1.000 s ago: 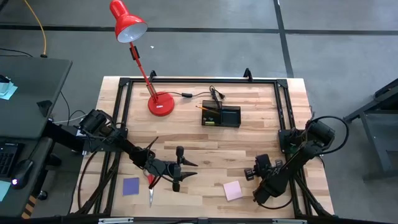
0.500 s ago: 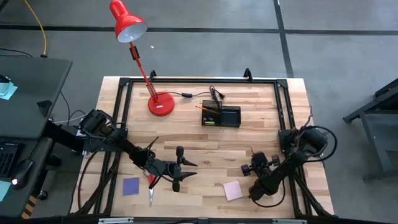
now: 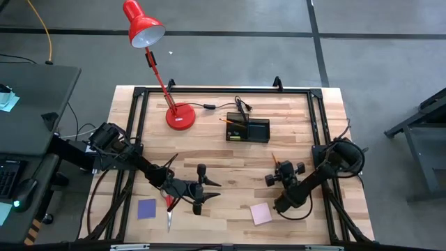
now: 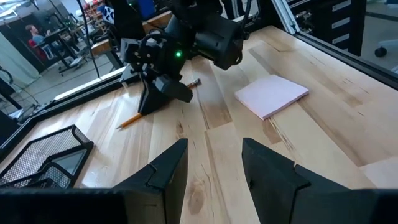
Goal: Pick and place office supplies into organizer
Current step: Put the orange pencil into the desk organizer
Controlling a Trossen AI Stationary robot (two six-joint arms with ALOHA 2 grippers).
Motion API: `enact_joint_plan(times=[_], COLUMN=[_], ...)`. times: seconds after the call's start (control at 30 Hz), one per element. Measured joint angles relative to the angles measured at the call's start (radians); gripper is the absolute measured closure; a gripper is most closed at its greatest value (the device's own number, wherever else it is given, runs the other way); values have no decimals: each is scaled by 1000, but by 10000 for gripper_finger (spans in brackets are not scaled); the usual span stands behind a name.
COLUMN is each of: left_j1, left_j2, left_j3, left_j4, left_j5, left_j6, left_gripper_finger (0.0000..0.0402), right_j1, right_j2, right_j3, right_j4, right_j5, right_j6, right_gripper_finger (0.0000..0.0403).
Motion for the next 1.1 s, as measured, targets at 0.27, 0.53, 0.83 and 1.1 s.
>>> enact_joint_plan(times=[0.27, 0.53, 0.83, 1.1], left_j1=[1, 1, 0, 0], left_j2=[0, 0, 0, 0], left_j3=[0, 0, 0, 0], left_j4=[1, 1, -16, -13], left_j5=[0, 0, -1, 0], left_j6=[1, 3, 3, -1], left_gripper_finger=[259, 259, 259, 259], right_j1=[24, 66, 187, 335], right_j2=[0, 0, 0, -1], right_j3=[4, 22, 108, 192], right_j4=[25, 16, 58, 65], right_j5=[48, 164, 156, 258], right_j6=[-10, -19, -93, -14], right_gripper_finger=[375, 299, 248, 229])
